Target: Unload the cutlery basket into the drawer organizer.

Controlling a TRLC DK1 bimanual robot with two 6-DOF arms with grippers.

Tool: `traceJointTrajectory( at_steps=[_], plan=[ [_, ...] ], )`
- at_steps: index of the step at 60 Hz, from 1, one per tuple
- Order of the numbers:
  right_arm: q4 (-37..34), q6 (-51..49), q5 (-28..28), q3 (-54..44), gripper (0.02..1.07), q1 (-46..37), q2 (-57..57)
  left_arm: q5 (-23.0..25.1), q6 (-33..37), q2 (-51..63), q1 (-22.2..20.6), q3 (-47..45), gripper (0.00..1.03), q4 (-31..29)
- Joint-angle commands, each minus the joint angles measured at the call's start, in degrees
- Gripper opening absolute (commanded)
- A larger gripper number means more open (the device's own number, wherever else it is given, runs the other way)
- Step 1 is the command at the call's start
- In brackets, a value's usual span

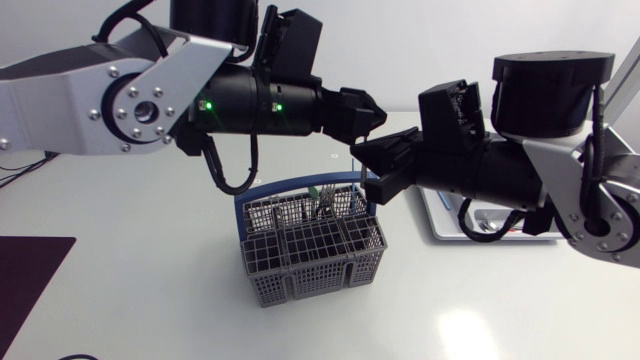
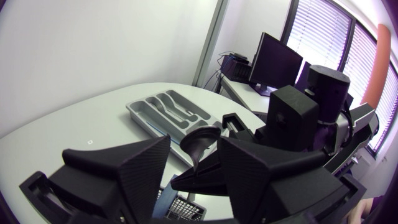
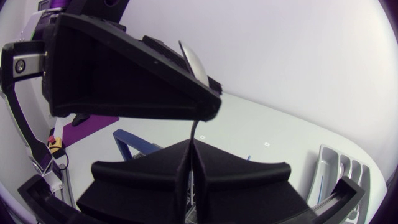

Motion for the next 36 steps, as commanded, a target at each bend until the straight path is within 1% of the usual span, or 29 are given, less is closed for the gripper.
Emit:
traceJointTrajectory(
  at_steps=[1,6,13,15,22,30,36],
  plan=[
    [-1.34,-1.17,-1.21,1.32,0.08,-1.74,-0.41,-0.08,0.3,-1.96,-0.27,1.4,0.74,-0.77],
    [-2.83,-2.32,-3.15,1.32,0.08,-3.76,-1.02,-0.08,1.09,-3.1,-0.18,0.87,0.78,-0.95],
    [-6.0,-5.39,-6.13,1.49,0.08,-7.54,-2.08,-0.08,2.23,-4.59,0.08,0.43,0.78,-1.65],
    [-7.14,-6.62,-7.01,1.49,0.08,-8.77,-2.43,-0.08,2.67,-5.03,0.08,0.17,0.8,-1.92],
    [-11.1,-10.75,-11.41,1.76,0.08,-14.39,-3.57,-0.52,3.99,-6.26,0.17,-0.89,0.81,-2.27],
    [-16.9,-17.61,-16.33,2.64,0.08,-20.81,-4.45,-0.88,5.4,-6.88,0.79,-1.77,0.81,-3.5],
    [-23.4,-25.7,-20.46,4.31,0.08,-26.17,-3.75,-1.84,6.72,-7.49,1.14,-2.65,0.81,-4.03]
  ],
)
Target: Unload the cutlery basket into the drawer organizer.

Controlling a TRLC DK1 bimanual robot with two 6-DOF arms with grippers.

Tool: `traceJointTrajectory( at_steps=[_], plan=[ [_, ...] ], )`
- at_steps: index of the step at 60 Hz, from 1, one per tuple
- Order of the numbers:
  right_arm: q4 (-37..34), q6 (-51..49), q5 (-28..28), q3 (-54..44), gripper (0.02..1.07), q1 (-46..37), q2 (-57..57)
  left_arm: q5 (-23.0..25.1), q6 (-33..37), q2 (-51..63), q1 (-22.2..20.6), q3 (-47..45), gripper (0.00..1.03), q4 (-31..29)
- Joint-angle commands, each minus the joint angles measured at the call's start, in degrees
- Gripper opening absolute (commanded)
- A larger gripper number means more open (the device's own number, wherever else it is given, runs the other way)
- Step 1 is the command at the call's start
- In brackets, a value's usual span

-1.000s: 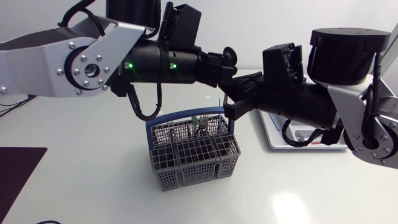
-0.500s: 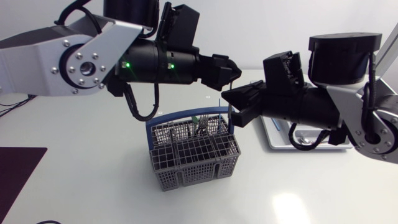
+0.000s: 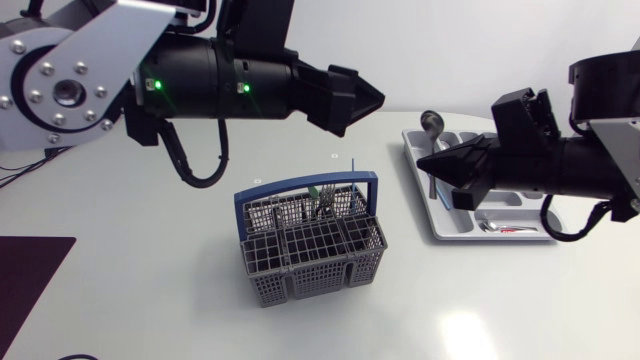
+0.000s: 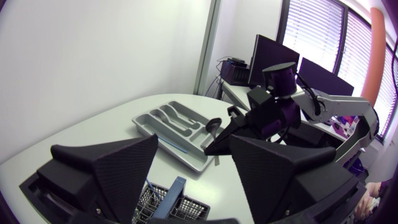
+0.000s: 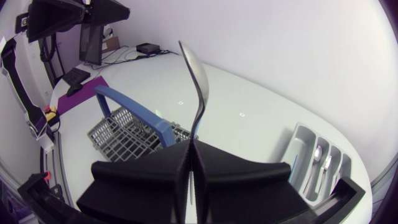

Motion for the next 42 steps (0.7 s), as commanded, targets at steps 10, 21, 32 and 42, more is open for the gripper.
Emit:
traceJointTrajectory(
  at_steps=[10,21,32,42],
  plan=[
    [-12.13,-21.86,-5.55,4.27,0.08,-10.45,2.23,-0.88,3.67,-1.55,1.01,-2.67,0.81,-2.53],
    [-21.27,-37.68,-7.05,7.7,0.08,-17.66,8.47,-2.29,6.3,-2.17,0.83,-3.9,0.81,-3.93],
    [-26.89,-48.76,-7.05,11.92,0.08,-23.02,15.24,-2.73,8.06,-2.6,1.71,-3.99,0.81,-5.78],
    [-30.06,-55.96,-6.17,15.44,0.08,-26.53,20.69,-2.73,9.12,-2.96,1.98,-4.96,0.81,-6.66]
  ],
)
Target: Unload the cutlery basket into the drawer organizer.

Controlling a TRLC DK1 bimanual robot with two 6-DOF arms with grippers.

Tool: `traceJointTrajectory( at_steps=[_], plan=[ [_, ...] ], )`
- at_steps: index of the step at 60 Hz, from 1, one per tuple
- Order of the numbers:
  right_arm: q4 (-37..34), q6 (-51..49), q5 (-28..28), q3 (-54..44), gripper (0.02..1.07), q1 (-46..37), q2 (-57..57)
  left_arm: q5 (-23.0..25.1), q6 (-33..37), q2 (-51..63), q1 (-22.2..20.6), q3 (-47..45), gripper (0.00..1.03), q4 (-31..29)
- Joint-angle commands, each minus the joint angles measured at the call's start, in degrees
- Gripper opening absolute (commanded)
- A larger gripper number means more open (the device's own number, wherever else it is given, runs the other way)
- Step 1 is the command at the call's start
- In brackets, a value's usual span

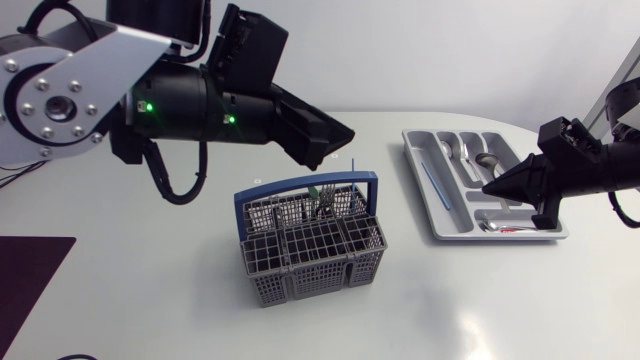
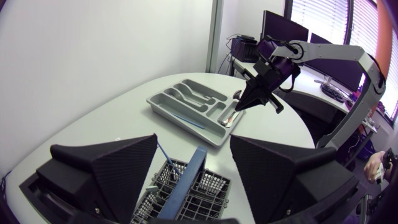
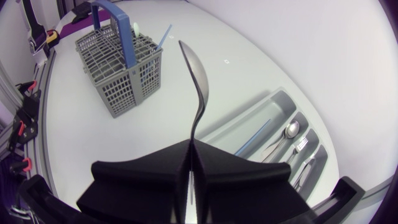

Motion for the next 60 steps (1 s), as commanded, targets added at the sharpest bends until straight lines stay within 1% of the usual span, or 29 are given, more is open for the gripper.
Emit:
traceJointTrajectory(
  at_steps=[1,16,30,40,45,49,51,60],
  plan=[
    [-2.1,-6.64,0.5,2.52,0.08,-1.75,3.34,-0.26,1.6,-1.41,0.45,-2.14,0.81,-0.54],
    [-2.89,-15.6,5.42,5.24,0.08,-5.79,9.14,-0.26,2.39,-2.11,0.27,-3.11,0.81,-0.89],
    [-2.63,-21.67,10.26,8.15,0.08,-7.9,13.62,-0.26,3.0,-2.2,-0.08,-3.19,0.81,-1.33],
    [0.89,-25.09,15.88,10.34,0.08,-8.43,17.93,-0.35,3.36,-2.46,-0.52,-3.11,0.81,-1.86],
    [4.23,-26.5,18.34,10.52,0.08,-8.43,19.51,-0.35,3.44,-2.64,-0.52,-3.11,0.81,-2.03],
    [4.93,-28.08,20.01,10.87,0.08,-8.43,20.65,-0.35,3.44,-2.64,-0.52,-3.11,0.81,-2.03],
    [7.21,-28.43,21.24,10.52,0.08,-8.34,21.27,-0.35,3.53,-2.64,-0.52,-3.19,0.81,-2.03],
    [10.64,-30.63,23.53,9.02,0.08,-8.08,22.32,-0.35,3.53,-2.64,-0.61,-3.37,0.81,-2.03]
  ],
)
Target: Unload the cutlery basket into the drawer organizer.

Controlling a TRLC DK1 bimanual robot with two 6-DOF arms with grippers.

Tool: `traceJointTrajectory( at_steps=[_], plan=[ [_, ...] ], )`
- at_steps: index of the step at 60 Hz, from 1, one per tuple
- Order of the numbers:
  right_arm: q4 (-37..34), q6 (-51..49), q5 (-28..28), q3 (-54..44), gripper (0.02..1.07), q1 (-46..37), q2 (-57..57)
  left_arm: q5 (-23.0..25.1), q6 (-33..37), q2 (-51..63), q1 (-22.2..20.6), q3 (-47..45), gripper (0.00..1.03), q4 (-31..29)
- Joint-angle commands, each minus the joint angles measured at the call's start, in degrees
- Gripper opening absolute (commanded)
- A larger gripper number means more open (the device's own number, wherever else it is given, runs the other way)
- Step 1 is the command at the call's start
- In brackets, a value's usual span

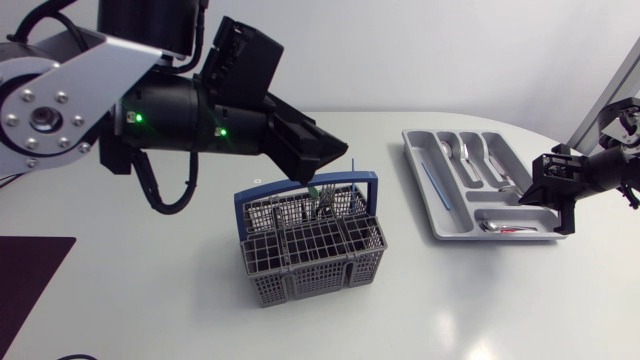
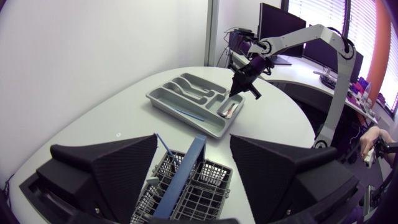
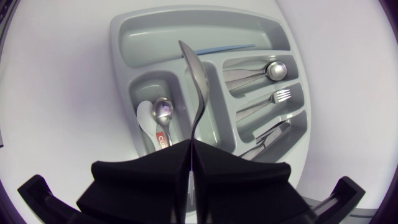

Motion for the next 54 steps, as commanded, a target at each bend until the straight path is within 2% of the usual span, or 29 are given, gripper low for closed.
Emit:
traceJointTrajectory(
  at_steps=[1,7,35,48,52,54],
  plan=[
    [2.01,-3.55,1.41,-1.05,0.08,-0.17,1.4,-0.32,1.11,-0.84,-0.56,-1.56,0.81,-0.15],
    [5.17,-4.43,3.34,-2.64,0.08,0.01,2.11,-0.32,1.11,-0.84,-0.65,-1.47,0.81,-0.15],
    [7.11,-8.74,8.09,-5.18,0.08,1.24,4.13,-0.32,1.11,-0.67,-1.09,-1.29,0.82,-0.15],
    [12.91,-9.35,10.2,-7.73,0.08,1.94,6.15,-0.32,1.02,-0.67,-1.35,-1.2,0.82,-0.15],
    [13.26,-9.18,10.2,-7.91,0.1,2.03,6.15,-0.32,1.02,-0.67,-1.35,-1.2,0.82,-0.15],
    [13.7,-9.09,10.2,-8.0,0.16,2.12,6.06,-0.32,1.02,-0.67,-1.35,-1.2,0.82,-0.15]
  ],
)
